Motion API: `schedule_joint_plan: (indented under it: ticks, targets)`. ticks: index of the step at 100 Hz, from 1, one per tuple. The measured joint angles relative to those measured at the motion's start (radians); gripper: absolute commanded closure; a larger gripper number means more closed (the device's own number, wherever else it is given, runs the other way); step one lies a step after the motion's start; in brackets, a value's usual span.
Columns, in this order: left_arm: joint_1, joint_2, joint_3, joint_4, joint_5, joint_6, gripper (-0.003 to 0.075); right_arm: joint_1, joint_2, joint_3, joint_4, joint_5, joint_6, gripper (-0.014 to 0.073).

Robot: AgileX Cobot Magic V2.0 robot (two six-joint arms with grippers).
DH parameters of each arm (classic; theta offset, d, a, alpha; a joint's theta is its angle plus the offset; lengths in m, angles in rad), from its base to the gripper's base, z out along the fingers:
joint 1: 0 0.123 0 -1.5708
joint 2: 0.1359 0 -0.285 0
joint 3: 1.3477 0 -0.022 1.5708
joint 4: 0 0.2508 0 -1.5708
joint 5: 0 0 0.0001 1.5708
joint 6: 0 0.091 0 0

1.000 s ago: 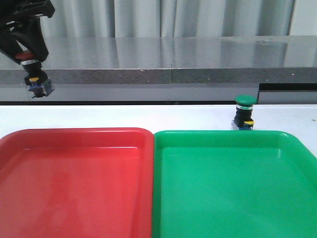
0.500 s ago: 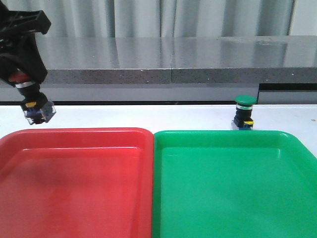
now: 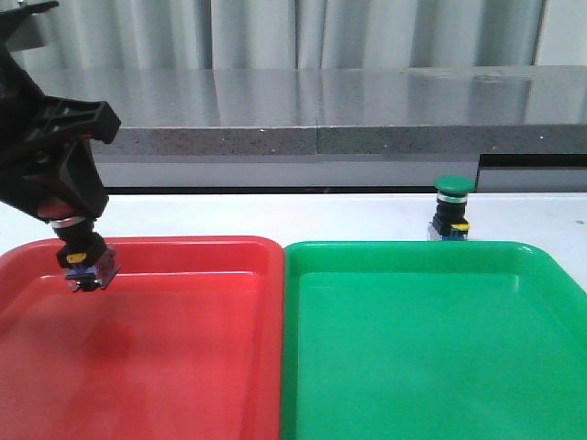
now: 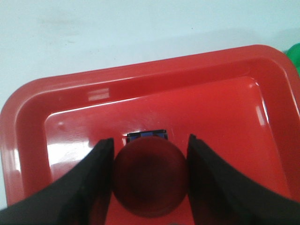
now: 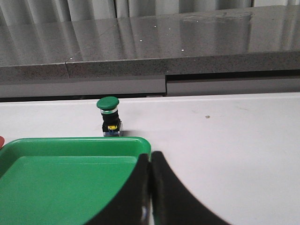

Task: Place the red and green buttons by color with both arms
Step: 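Carry the red button forward and lower it into the red tray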

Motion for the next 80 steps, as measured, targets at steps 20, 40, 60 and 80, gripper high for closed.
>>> schedule_joint_plan:
  ticks: [20,40,60,80]
  targets:
    - [0.0,0.048,0.0,-0.002,-0.002,0.0,0.0552,0.0,0.0,0.0,0.0,0.0,0.0,0.0661]
    - [-0.004,0.06,0.0,-0.004,-0.004,0.0,0.0542,0.0,0.0,0.0,0.0,0.0,0.0,0.0661]
    - [-0.004,0.06,0.0,-0.004,-0.004,0.0,0.0386,0.0,0.0,0.0,0.0,0.0,0.0,0.0661]
    - [-0.004,0.06,0.0,-0.004,-0.006,0.0,0.0191,0.0,0.0,0.0,0.0,0.0,0.0,0.0661]
